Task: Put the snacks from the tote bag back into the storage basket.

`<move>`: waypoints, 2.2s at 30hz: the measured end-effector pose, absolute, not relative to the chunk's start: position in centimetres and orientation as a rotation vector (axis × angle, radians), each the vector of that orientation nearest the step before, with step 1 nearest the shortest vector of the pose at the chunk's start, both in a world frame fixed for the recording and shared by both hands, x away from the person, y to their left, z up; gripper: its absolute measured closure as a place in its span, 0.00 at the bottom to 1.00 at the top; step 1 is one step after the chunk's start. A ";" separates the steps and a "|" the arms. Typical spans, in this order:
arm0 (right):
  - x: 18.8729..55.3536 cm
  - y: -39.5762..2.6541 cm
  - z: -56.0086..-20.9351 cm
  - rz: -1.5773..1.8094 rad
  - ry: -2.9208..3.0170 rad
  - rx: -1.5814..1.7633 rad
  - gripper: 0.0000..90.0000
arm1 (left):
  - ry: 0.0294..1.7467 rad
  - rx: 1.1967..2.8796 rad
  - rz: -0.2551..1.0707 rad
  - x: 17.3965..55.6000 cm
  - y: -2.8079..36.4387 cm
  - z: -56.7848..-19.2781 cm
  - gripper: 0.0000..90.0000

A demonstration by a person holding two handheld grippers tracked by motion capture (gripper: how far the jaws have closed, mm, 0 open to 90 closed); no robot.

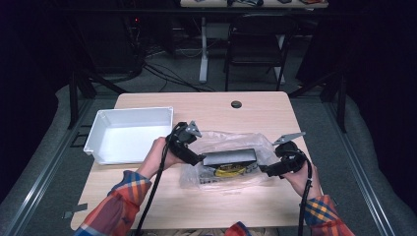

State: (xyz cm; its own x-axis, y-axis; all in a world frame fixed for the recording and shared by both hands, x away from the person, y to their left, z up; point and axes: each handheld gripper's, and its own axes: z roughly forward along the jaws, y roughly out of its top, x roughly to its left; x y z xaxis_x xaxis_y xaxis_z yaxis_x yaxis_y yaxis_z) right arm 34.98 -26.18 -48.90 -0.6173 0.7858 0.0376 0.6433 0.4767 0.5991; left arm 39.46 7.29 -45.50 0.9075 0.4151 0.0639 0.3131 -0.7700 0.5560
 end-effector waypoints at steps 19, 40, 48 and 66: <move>35.2 -26.8 -49.7 0.824 2.522 1.216 0.13 | 0.339 2.694 0.134 41.6 1.6 -49.3 0.35; 35.3 -26.8 -50.0 0.805 2.521 1.216 0.15 | 0.298 2.802 0.120 42.8 0.1 -51.3 0.42; 35.4 -26.9 -50.0 0.803 2.515 1.228 0.15 | 0.283 2.841 0.156 42.7 -0.6 -52.1 0.42; 35.5 -27.3 -50.1 0.803 2.508 1.244 0.15 | 0.232 2.828 0.197 42.6 0.0 -50.9 0.48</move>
